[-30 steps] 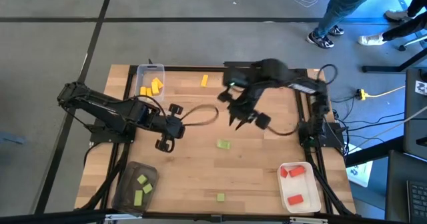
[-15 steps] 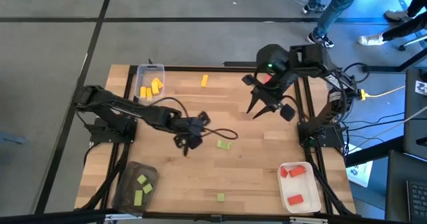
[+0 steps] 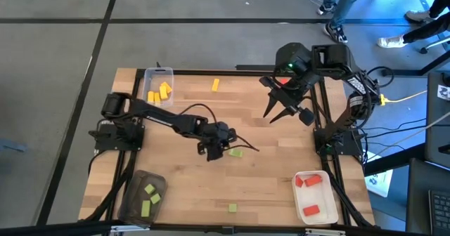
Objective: Sort & place blocks by color
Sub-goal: Put the green block into the black bin
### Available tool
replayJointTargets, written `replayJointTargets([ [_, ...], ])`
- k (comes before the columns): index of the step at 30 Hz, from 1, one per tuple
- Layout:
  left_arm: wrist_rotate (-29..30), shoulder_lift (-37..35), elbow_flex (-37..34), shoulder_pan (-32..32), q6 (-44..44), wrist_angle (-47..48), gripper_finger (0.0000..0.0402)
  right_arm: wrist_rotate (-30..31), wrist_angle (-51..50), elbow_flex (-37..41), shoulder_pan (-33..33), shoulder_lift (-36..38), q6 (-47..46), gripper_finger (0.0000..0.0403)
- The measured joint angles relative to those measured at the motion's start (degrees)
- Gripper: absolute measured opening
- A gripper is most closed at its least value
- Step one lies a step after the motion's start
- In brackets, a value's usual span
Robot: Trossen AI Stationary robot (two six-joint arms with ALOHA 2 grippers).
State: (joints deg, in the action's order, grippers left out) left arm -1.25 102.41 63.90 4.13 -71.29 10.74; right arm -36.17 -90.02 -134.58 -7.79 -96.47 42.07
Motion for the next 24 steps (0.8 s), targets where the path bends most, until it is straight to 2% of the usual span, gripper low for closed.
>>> replayJointTargets([
  [5, 0.06, 0.63, -0.04, -0.01, -4.15, -0.89, 0.0104, 0.01, 0.02, 0.00, 0.02, 0.00, 0.10, 0.0114],
  [10, -3.85, 0.63, -0.04, -0.01, -5.40, -1.77, 0.0104, 0.01, 0.00, 0.00, 0.02, -0.02, 0.13, 0.0114],
  [24, -2.63, 3.71, 0.05, -0.27, -10.69, -5.87, 0.0104, 0.01, 0.00, 0.00, 0.02, -0.02, 0.15, 0.0114],
])
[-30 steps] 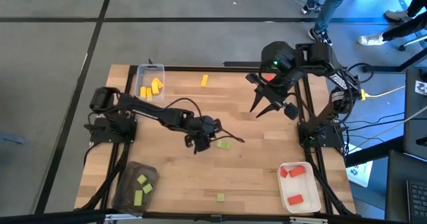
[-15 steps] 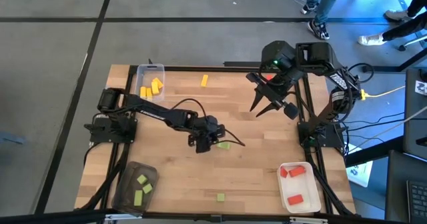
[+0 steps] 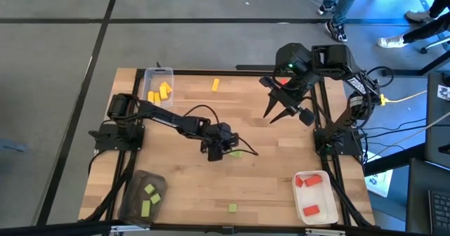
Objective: Sort & place blocks by color
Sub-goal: Put the green block into the black bin
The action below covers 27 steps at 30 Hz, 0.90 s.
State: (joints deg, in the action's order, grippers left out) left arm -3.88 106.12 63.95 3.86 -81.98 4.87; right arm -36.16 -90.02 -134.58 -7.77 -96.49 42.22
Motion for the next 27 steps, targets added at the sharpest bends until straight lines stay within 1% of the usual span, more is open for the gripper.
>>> replayJointTargets([
  [11, -0.23, 1.30, -0.09, -0.27, -1.61, -0.22, 0.0104, 0.00, 0.00, 0.00, 0.00, -0.02, 0.00, 0.0114],
  [17, -0.65, 1.35, -0.09, -0.92, -4.66, -0.86, 0.0104, 0.01, 0.00, 0.00, 0.00, -0.02, 0.02, 0.0114],
  [19, -0.76, 2.45, -0.03, -1.26, -5.49, -2.21, 0.0104, 0.01, 0.01, 0.00, 0.00, -0.02, 0.02, 0.0114],
  [21, -0.75, 2.81, -0.20, -1.64, -5.51, -1.23, 0.0104, 0.02, 0.00, 0.00, 0.02, -0.02, 0.02, 0.0114],
  [23, -0.78, 4.00, 0.21, -1.75, -5.84, -3.09, 0.0104, 0.02, 0.00, 0.00, 0.02, -0.02, 0.02, 0.0114],
  [25, -0.20, 4.72, -0.05, -1.73, -6.17, -2.61, 0.0104, 0.02, 0.00, 0.00, 0.02, -0.04, 0.02, 0.0114],
  [27, 0.42, 5.45, 0.19, -1.61, -7.25, -4.38, 0.0104, 0.01, 0.01, 0.00, 0.02, -0.04, -0.01, 0.0114],
])
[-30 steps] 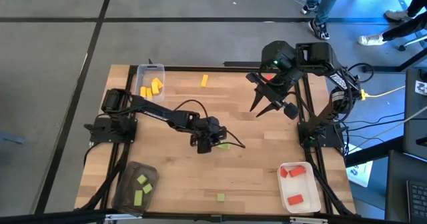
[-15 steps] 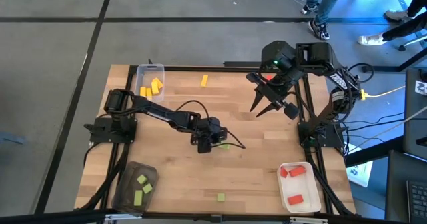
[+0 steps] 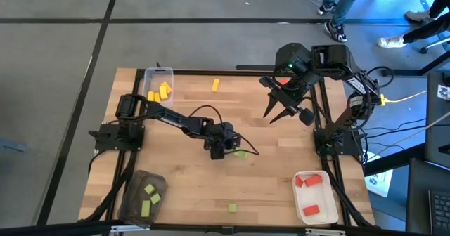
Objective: Sort & place blocks by color
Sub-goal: Put the green block into the black bin
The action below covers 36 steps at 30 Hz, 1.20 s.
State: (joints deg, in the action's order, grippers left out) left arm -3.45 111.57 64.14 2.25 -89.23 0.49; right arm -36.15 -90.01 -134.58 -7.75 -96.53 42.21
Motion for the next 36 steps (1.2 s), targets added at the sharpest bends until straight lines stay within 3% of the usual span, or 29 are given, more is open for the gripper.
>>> replayJointTargets([
  [18, 0.80, -3.02, 0.75, 0.82, 1.49, -3.14, 0.0104, -0.03, 0.01, 0.00, 0.00, 0.00, -0.01, 0.0114],
  [26, 0.19, -3.00, 8.29, -1.20, 23.08, 0.61, 0.0104, -0.03, -0.01, 0.00, 0.00, -0.02, -0.01, 0.0114],
  [29, -5.59, -3.00, 14.35, -2.43, 33.00, 10.34, 0.0104, -0.01, -0.01, 0.00, 0.00, -0.02, -0.01, 0.0114],
  [32, -18.03, -3.00, 19.77, -3.72, 44.96, 20.91, 0.0104, -0.01, 0.00, 0.00, 0.00, -0.02, -0.01, 0.0114],
  [34, -24.99, -3.00, 21.44, -4.32, 52.05, 23.07, 0.0104, -0.01, 0.00, 0.00, 0.00, -0.02, -0.01, 0.0114],
  [36, -26.57, -3.00, 22.07, -4.31, 59.81, 21.85, 0.0104, -0.03, -0.01, 0.00, 0.00, -0.02, -0.01, 0.0114],
])
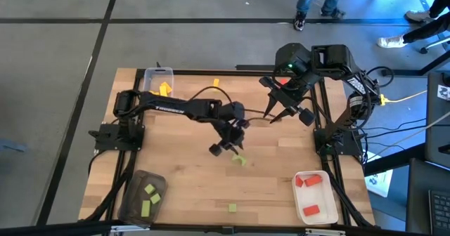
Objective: Sort & place blocks by color
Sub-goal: Put the green block into the black bin
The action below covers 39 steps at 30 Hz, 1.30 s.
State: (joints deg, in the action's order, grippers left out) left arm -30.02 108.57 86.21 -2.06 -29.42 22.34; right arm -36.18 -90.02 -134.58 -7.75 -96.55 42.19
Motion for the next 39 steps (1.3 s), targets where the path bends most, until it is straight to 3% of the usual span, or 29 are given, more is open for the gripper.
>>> replayJointTargets([
  [2, 3.61, 0.02, 0.22, 0.76, 6.77, -1.24, 0.0104, 0.00, 0.00, 0.00, 0.00, 0.00, 0.00, 0.0114],
  [5, 9.53, 1.38, 0.32, 2.80, 9.85, -1.54, 0.0104, 0.00, 0.00, 0.00, 0.00, -0.01, 0.01, 0.0114],
  [11, 9.43, 4.82, 0.22, 5.44, 12.23, -2.83, 0.0104, 0.00, 0.01, 0.00, -0.01, -0.04, 0.02, 0.0114],
  [31, 10.25, 13.01, 0.20, 3.45, 17.26, -3.99, 0.0104, 0.02, 0.00, 0.00, -0.01, -0.04, 0.05, 0.0114],
  [39, 17.83, 13.06, 0.22, 4.66, 15.35, -3.72, 0.0104, 0.03, 0.00, 0.00, -0.02, -0.04, 0.06, 0.0114],
])
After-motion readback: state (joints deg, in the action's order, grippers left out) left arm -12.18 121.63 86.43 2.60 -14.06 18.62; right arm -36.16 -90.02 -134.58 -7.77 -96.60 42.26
